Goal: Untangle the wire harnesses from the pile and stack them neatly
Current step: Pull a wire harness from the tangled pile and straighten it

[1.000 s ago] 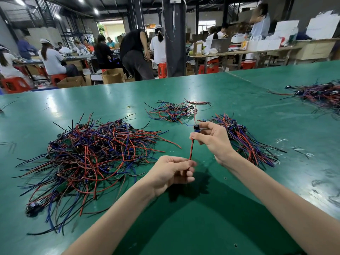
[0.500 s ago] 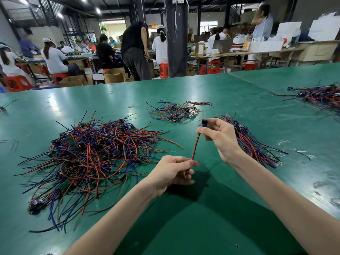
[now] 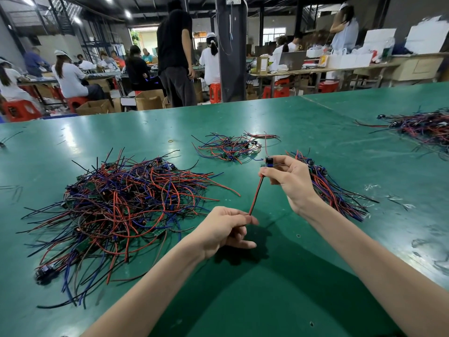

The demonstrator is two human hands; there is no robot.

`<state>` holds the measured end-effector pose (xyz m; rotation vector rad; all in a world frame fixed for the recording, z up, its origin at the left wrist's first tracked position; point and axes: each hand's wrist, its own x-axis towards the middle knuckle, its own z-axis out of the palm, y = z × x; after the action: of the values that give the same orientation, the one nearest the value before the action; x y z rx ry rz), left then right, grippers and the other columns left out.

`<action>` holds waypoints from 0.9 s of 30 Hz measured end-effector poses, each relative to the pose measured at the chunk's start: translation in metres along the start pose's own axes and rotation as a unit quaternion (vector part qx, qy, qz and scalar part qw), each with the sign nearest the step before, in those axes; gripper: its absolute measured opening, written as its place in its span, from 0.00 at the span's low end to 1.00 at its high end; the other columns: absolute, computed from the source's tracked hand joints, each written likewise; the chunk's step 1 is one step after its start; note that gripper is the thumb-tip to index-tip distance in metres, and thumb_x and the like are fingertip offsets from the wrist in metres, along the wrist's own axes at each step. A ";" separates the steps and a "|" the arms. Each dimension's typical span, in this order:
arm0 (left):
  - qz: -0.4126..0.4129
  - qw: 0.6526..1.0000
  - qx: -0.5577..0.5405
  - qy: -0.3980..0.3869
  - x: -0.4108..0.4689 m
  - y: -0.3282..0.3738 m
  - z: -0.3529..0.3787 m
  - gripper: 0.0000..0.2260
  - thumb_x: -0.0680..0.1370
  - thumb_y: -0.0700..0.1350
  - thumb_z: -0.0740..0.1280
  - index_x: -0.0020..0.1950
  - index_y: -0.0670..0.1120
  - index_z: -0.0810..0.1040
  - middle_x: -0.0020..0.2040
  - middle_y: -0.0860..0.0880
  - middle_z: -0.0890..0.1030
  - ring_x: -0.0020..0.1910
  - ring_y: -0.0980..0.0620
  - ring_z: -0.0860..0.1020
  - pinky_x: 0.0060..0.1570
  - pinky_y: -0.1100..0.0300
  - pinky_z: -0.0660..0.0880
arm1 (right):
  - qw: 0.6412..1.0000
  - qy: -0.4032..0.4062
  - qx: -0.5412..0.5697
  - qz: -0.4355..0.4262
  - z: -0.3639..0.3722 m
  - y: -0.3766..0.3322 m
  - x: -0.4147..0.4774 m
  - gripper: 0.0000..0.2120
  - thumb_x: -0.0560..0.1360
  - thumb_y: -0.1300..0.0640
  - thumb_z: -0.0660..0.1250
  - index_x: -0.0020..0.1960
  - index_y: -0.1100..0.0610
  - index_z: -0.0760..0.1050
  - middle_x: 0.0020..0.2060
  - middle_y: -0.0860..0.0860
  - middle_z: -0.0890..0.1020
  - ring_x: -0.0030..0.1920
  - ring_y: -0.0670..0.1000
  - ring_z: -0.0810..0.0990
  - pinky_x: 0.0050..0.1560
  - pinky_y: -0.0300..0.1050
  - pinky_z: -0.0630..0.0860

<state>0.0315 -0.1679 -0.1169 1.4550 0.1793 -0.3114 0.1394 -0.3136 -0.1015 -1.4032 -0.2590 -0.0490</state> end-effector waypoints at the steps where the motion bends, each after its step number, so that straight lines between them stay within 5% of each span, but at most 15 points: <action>1: 0.004 1.000 -0.006 -0.010 -0.001 0.000 0.000 0.06 0.78 0.37 0.64 0.46 0.37 0.80 0.24 0.49 0.72 0.22 0.57 0.69 0.32 0.58 0.80 | 1.000 0.005 0.003 0.002 -0.001 0.000 0.001 0.13 0.68 0.68 0.73 0.51 0.62 0.75 0.28 0.49 0.83 0.29 0.45 0.76 0.30 0.33 0.70; 7: 0.010 0.996 -0.026 -0.079 -0.006 0.001 0.003 0.08 0.79 0.35 0.62 0.51 0.34 0.79 0.31 0.48 0.77 0.28 0.55 0.75 0.39 0.56 0.81 | 0.999 0.032 0.002 0.014 -0.007 0.002 0.005 0.14 0.69 0.68 0.72 0.52 0.64 0.75 0.28 0.48 0.83 0.27 0.42 0.74 0.28 0.32 0.69; 16: -0.014 0.998 0.016 -0.060 -0.005 0.005 0.003 0.09 0.80 0.34 0.61 0.46 0.33 0.79 0.27 0.50 0.73 0.21 0.59 0.65 0.37 0.57 0.81 | 1.000 0.025 0.002 0.009 -0.004 0.000 0.004 0.14 0.68 0.67 0.73 0.53 0.63 0.75 0.29 0.48 0.83 0.31 0.45 0.77 0.29 0.32 0.71; 27: 0.027 0.998 0.007 -0.058 -0.006 0.000 0.006 0.07 0.79 0.35 0.63 0.48 0.34 0.80 0.30 0.49 0.75 0.27 0.58 0.71 0.39 0.56 0.81 | 0.998 0.057 0.001 0.019 -0.007 0.002 0.008 0.11 0.68 0.68 0.73 0.44 0.57 0.75 0.27 0.47 0.82 0.26 0.41 0.74 0.27 0.31 0.69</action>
<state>0.0257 -0.1728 -0.1141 1.4484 0.0435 -0.3517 0.1482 -0.3191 -0.1032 -1.3978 -0.1371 -0.0981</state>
